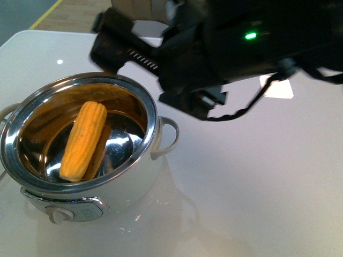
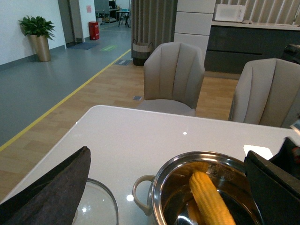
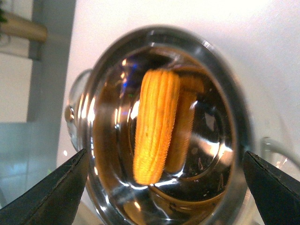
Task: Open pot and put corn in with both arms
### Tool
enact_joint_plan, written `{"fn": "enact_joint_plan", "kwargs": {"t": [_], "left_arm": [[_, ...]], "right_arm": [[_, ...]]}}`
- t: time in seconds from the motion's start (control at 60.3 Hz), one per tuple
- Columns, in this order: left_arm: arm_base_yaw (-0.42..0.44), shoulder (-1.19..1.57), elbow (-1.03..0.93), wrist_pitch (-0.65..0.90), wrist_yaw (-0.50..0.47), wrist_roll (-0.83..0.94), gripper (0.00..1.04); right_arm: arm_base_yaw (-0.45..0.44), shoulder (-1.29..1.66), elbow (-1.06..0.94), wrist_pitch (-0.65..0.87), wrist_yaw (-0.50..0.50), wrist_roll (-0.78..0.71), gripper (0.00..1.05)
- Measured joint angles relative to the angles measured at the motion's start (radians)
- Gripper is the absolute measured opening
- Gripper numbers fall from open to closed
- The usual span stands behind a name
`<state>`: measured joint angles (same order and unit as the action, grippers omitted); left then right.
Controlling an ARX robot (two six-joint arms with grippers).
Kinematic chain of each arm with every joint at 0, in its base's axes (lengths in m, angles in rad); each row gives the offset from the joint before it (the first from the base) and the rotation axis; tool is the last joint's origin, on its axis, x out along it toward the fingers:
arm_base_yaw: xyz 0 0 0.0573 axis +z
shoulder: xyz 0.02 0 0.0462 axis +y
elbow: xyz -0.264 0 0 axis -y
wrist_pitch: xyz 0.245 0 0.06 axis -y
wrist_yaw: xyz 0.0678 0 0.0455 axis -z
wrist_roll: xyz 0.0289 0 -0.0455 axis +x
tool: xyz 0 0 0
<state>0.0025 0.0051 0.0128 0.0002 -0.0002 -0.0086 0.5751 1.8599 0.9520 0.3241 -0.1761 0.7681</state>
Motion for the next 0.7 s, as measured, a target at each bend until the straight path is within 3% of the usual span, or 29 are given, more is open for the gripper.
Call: {"fn": "enact_joint_plan", "kwargs": {"t": [0.166, 0.381, 0.448, 0.531, 0.58, 0.696], "left_arm": [[0.000, 0.000, 0.000, 0.000, 0.000, 0.000, 0.98], [0.000, 0.000, 0.000, 0.000, 0.000, 0.000, 0.98], [0.000, 0.000, 0.000, 0.000, 0.000, 0.000, 0.98], [0.000, 0.000, 0.000, 0.000, 0.000, 0.000, 0.98], [0.000, 0.000, 0.000, 0.000, 0.000, 0.000, 0.98], [0.000, 0.000, 0.000, 0.000, 0.000, 0.000, 0.98]], "right_arm": [[-0.116, -0.300, -0.256, -0.015, 0.159, -0.038, 0.96], [-0.142, -0.658, -0.480, -0.118, 0.386, -0.155, 0.95], [-0.146, -0.691, -0.583, 0.141, 0.525, -0.305, 0.86], [-0.182, -0.722, -0.703, 0.431, 0.546, -0.516, 0.72], [-0.211, -0.760, -0.745, 0.517, 0.527, -0.608, 0.63], [-0.270, -0.863, -0.796, 0.513, 0.468, -0.706, 0.44]]}}
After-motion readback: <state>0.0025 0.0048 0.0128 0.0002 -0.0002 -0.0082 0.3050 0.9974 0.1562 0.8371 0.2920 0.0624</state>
